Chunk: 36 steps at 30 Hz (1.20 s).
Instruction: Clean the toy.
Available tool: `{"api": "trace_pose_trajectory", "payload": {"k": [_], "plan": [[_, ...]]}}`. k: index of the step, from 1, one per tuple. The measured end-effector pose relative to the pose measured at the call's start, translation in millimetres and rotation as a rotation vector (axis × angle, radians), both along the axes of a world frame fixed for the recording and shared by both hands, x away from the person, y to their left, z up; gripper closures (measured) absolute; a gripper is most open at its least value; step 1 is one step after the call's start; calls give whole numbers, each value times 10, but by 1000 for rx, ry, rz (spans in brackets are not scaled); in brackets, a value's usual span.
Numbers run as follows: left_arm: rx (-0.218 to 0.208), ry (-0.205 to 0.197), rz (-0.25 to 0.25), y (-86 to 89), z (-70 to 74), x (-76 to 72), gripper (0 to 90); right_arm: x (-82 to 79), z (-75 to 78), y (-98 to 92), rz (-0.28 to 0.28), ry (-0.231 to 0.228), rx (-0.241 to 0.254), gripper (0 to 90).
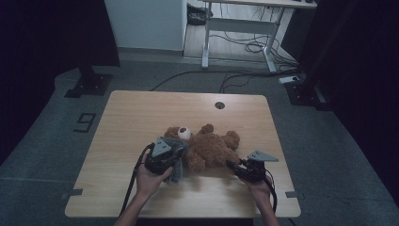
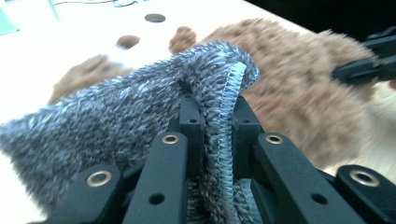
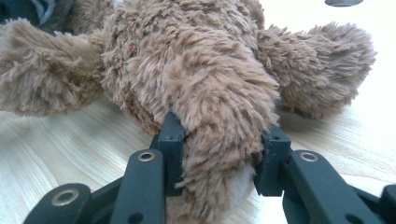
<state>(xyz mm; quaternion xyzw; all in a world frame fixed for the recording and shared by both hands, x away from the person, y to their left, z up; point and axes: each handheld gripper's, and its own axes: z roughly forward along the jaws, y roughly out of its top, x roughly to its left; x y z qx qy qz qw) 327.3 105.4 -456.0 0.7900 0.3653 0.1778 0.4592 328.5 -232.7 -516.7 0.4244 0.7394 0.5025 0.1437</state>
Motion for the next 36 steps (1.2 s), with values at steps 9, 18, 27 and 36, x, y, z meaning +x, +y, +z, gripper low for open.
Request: {"api": "trace_pose_trajectory", "payload": {"k": [9,18,27,36], "plan": [[-8,-10,-105,-524,195,123,786,3,4,2,2,-6,-8,620],[43,0,-191,-1015,132,82,785,11,0,-9,-2,0,-2,617],[76,39,-226,-1208,-117,43,784,14,-3,-26,-3,4,-3,615],[39,83,-235,-1049,-260,14,784,18,-14,-40,4,9,5,611]]}}
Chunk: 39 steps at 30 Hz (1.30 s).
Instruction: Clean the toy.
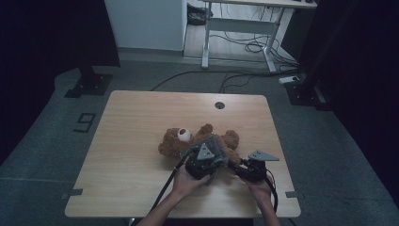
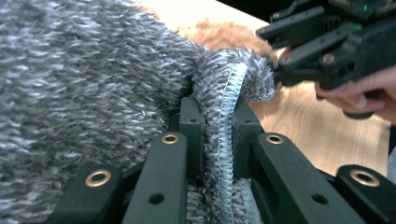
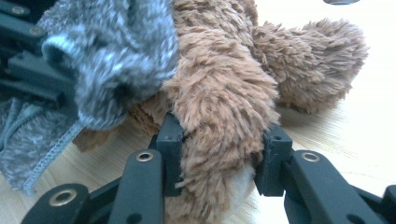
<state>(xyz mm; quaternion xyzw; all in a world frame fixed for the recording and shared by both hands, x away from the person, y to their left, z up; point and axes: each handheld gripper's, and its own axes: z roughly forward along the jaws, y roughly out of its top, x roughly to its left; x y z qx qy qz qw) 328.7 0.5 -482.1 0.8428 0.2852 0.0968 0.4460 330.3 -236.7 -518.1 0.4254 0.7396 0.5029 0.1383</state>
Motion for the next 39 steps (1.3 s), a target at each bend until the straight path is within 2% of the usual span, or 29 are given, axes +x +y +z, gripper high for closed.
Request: {"api": "trace_pose_trajectory", "payload": {"k": [7,14,19,22,26,32,34,39], "plan": [[-2,13,14,150,-82,-40,784,-3,2,-6,2,1,1,610],[-36,21,55,409,-142,-69,784,-6,3,-8,2,-3,1,607],[-59,27,82,584,-132,-78,783,-6,1,-9,2,-1,3,606],[-79,24,86,617,-86,-83,783,-6,-2,-9,1,1,6,606],[-81,-5,71,529,17,-96,783,-6,-2,-9,0,0,6,605],[-69,-37,19,207,161,-105,783,-8,-5,-9,-1,0,6,604],[-57,-42,5,93,162,-107,783,-8,-5,-11,-1,0,7,604],[-33,-14,-8,-113,65,-63,783,-8,-6,-12,-2,0,7,604]]}}
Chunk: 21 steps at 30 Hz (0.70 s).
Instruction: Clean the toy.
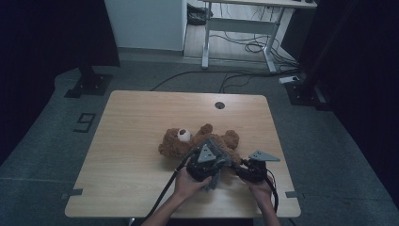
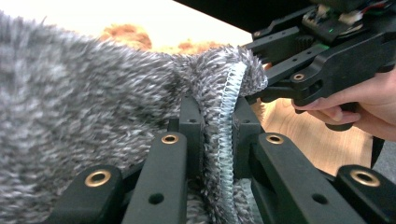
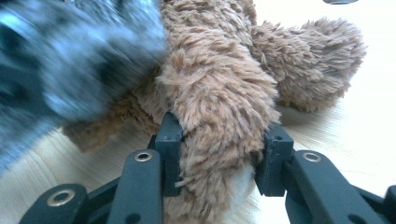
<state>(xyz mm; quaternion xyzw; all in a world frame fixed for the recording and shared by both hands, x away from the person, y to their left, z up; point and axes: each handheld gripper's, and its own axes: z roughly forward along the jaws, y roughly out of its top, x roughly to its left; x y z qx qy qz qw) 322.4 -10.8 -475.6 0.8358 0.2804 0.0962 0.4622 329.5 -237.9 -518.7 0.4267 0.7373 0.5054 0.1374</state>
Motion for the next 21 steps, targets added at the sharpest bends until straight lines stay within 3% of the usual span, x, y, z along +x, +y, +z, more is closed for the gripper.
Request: {"api": "trace_pose_trajectory", "payload": {"k": [7,16,21], "plan": [[9,10,13,-18,-103,24,784,1,3,-3,2,2,-1,604],[18,14,31,201,-160,-3,785,2,2,-7,6,-2,-4,604],[-2,26,53,404,-171,-18,784,3,2,-15,11,-1,-5,603]]}}
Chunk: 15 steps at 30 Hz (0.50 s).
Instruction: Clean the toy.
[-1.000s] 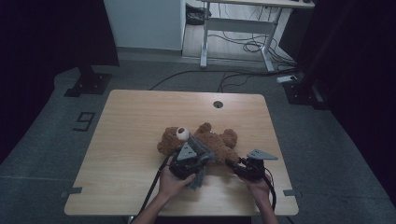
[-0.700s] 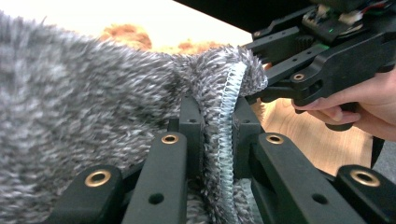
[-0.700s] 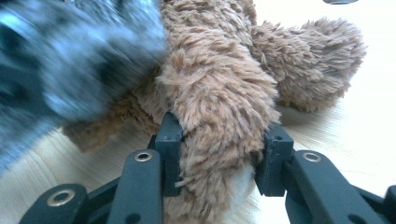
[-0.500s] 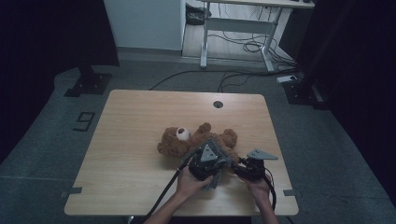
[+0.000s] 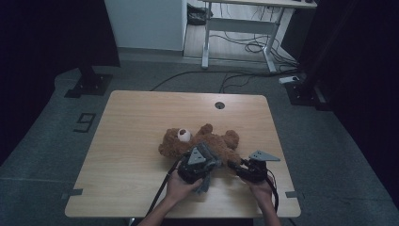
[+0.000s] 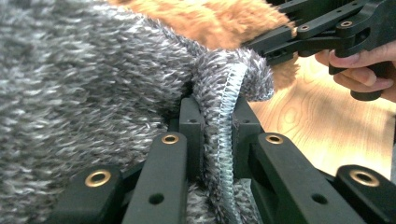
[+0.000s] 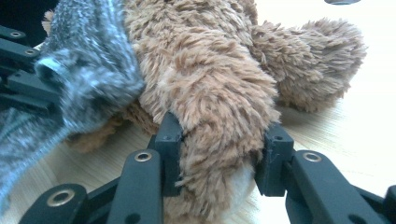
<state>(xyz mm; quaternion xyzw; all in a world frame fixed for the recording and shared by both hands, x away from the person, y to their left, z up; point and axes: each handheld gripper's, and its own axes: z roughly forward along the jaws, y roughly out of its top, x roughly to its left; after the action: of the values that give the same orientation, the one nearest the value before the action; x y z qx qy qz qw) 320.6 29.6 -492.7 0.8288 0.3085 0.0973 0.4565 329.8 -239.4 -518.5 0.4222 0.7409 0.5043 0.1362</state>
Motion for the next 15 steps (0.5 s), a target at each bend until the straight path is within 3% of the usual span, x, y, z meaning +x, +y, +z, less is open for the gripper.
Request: {"api": "trace_pose_trajectory", "payload": {"k": [10,15], "plan": [[-4,11,64,433,2,1,784,3,-5,-3,4,-2,-1,601],[-28,17,95,612,9,3,782,3,-10,1,5,-1,-3,601]]}}
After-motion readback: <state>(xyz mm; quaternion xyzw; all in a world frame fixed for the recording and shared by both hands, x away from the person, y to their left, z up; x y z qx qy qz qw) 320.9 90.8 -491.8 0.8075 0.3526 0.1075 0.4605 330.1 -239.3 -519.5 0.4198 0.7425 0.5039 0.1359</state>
